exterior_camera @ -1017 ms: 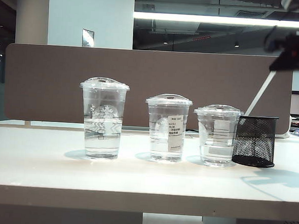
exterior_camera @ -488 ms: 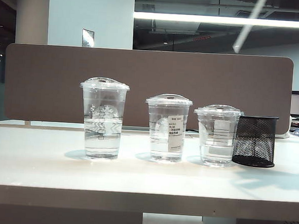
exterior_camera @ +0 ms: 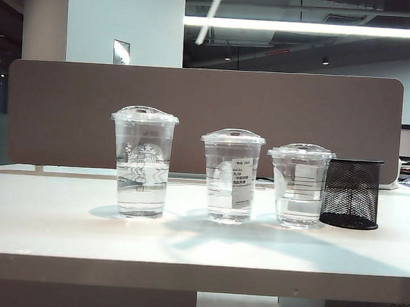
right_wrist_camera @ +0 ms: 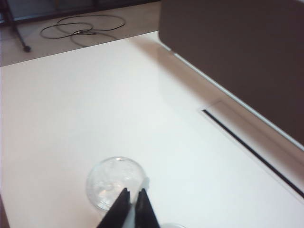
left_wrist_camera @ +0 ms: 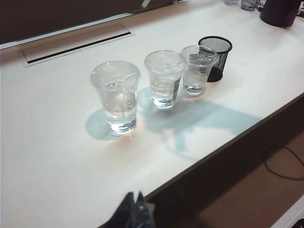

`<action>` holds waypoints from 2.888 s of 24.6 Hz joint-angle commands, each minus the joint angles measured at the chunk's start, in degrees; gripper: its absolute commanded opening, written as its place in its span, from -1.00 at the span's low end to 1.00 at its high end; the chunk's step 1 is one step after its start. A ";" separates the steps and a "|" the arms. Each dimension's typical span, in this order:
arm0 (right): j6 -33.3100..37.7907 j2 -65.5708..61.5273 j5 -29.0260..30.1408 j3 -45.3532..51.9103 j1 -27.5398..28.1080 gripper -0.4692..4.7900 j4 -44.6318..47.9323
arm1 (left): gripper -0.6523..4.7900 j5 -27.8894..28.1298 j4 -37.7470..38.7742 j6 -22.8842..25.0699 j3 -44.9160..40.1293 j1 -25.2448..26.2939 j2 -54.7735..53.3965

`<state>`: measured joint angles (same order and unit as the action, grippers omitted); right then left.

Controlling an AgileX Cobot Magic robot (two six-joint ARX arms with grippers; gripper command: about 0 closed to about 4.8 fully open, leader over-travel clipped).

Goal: Pick up the straw and insert it into the large coffee cup.

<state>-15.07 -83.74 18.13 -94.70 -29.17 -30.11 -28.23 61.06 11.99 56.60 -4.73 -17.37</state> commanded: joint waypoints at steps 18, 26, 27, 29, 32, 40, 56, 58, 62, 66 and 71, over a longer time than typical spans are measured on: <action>0.00 -10.95 -1.75 -0.35 -8.68 -0.74 1.46 | -0.77 -1.57 -0.68 0.02 0.13 0.04 -0.04; 0.02 -11.52 -1.70 -0.35 -8.68 -0.74 1.49 | -0.77 -1.36 -0.68 0.02 0.13 0.04 -0.04; 0.02 -11.52 -1.75 -0.35 -8.68 -0.74 1.49 | -0.77 -1.38 -0.68 0.02 0.13 0.04 -0.04; 0.02 -11.87 -1.68 -0.35 -8.68 -0.74 1.44 | -0.77 -1.38 -0.68 0.02 0.13 0.04 -0.04; 0.00 -12.52 -1.70 -0.35 -8.68 -0.74 0.55 | -0.77 -1.38 -0.68 0.02 0.13 0.04 -0.04; 0.00 -15.37 -1.60 -0.35 -8.68 -0.74 1.07 | -0.77 -1.38 -0.63 0.02 0.13 0.02 -0.04; 0.00 -16.85 -6.05 -9.38 -8.70 0.82 -0.83 | -0.77 -1.38 -0.46 0.02 0.13 0.02 -0.04; -0.15 -14.40 -7.04 -13.70 -8.68 -0.01 -4.22 | -0.77 -1.40 -0.50 0.02 0.13 0.02 -0.04; -3.28 -5.14 -11.04 -15.06 -8.61 -0.86 -2.51 | -0.77 -1.60 -0.44 -0.11 0.13 0.04 -0.04; -3.41 4.61 -12.02 -14.75 -8.61 -0.86 -2.45 | -0.77 -1.57 -0.72 -1.75 0.13 0.04 -0.04; -3.41 20.81 -15.21 -3.54 -8.61 -0.86 3.02 | -0.77 -1.62 -2.38 -3.06 0.13 0.04 -0.04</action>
<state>-18.50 -64.82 4.60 -100.53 -37.74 -29.06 -29.41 60.20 9.21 56.60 -4.73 -17.39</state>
